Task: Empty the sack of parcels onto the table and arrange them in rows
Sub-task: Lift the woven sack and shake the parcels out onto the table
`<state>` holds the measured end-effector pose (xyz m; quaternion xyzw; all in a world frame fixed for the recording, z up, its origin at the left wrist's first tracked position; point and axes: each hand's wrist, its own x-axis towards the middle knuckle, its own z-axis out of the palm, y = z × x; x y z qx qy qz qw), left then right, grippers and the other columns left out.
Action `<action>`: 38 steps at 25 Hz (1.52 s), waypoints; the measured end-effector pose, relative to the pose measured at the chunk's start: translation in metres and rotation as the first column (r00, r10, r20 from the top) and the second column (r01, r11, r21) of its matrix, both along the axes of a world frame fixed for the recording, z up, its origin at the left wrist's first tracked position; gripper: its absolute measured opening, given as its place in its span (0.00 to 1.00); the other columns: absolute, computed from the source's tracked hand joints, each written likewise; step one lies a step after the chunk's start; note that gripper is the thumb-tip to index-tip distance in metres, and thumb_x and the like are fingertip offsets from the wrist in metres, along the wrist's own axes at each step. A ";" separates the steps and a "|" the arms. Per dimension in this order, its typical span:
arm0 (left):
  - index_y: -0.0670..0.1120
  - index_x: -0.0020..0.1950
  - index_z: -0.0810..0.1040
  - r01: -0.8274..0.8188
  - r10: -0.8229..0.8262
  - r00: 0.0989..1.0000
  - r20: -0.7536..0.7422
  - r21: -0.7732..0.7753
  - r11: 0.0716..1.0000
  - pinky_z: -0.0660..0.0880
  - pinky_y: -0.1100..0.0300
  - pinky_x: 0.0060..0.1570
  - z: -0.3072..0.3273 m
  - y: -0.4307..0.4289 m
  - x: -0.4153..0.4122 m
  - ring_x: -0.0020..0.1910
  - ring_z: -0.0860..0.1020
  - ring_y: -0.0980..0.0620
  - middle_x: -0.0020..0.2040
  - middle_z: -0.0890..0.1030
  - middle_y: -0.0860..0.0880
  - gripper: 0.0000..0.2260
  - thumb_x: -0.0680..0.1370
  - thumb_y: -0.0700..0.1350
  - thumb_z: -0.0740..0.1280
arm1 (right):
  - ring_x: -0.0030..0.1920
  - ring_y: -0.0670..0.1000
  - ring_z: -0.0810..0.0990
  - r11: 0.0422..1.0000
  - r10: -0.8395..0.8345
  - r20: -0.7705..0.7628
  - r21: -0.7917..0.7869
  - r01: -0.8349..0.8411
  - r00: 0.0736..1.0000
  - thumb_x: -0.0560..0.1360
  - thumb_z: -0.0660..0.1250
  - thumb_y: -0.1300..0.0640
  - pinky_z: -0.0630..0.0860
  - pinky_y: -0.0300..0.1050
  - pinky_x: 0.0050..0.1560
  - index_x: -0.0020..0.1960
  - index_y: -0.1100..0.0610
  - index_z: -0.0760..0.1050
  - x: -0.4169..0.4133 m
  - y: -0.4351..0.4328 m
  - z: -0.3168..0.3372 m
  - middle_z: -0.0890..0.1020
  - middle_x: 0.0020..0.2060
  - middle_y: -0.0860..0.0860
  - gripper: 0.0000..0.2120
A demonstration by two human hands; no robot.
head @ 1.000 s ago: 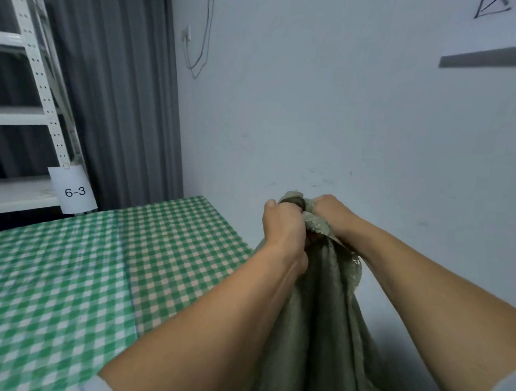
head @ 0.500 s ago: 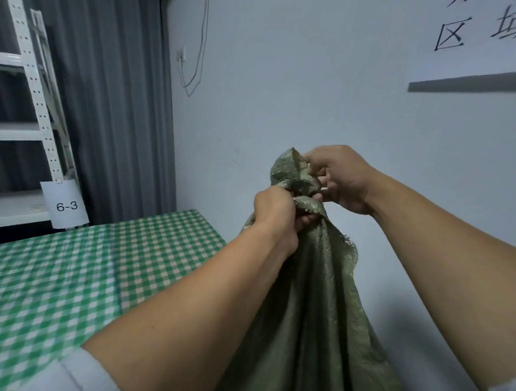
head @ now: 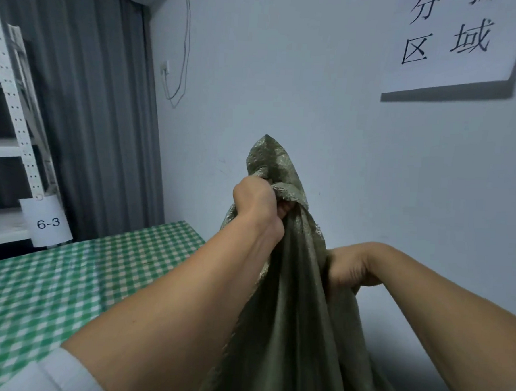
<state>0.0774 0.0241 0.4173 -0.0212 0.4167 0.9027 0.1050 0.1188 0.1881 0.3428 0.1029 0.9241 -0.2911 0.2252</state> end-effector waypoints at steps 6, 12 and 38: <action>0.42 0.39 0.74 -0.023 0.023 1.000 0.008 -0.003 1.000 0.75 0.61 0.25 0.000 -0.021 -0.005 0.24 0.73 0.48 0.32 0.75 0.45 0.12 0.76 0.33 0.55 | 0.57 0.55 0.81 0.989 -0.086 -0.279 0.094 0.116 0.957 0.77 0.65 0.66 0.80 0.55 0.59 0.62 0.56 0.80 -0.015 -0.010 -0.027 0.83 0.57 0.54 0.16; 0.38 0.47 0.78 -0.041 0.042 0.997 -0.059 0.022 0.999 0.81 0.55 0.32 0.018 -0.039 -0.009 0.34 0.79 0.44 0.43 0.81 0.40 0.14 0.77 0.32 0.53 | 0.47 0.52 0.82 0.981 -0.166 -0.410 0.021 0.192 0.897 0.75 0.55 0.72 0.77 0.43 0.39 0.45 0.56 0.81 -0.009 -0.015 0.014 0.83 0.45 0.53 0.19; 0.47 0.67 0.67 -0.583 -0.286 0.584 -0.759 -0.638 0.503 0.78 0.52 0.55 0.035 -0.050 -0.045 0.57 0.79 0.48 0.57 0.81 0.51 0.35 0.66 0.53 0.79 | 0.46 0.65 0.85 0.913 -0.170 -0.774 -0.356 -0.197 0.610 0.76 0.70 0.63 0.81 0.64 0.53 0.53 0.74 0.78 -0.066 -0.100 0.197 0.84 0.47 0.69 0.13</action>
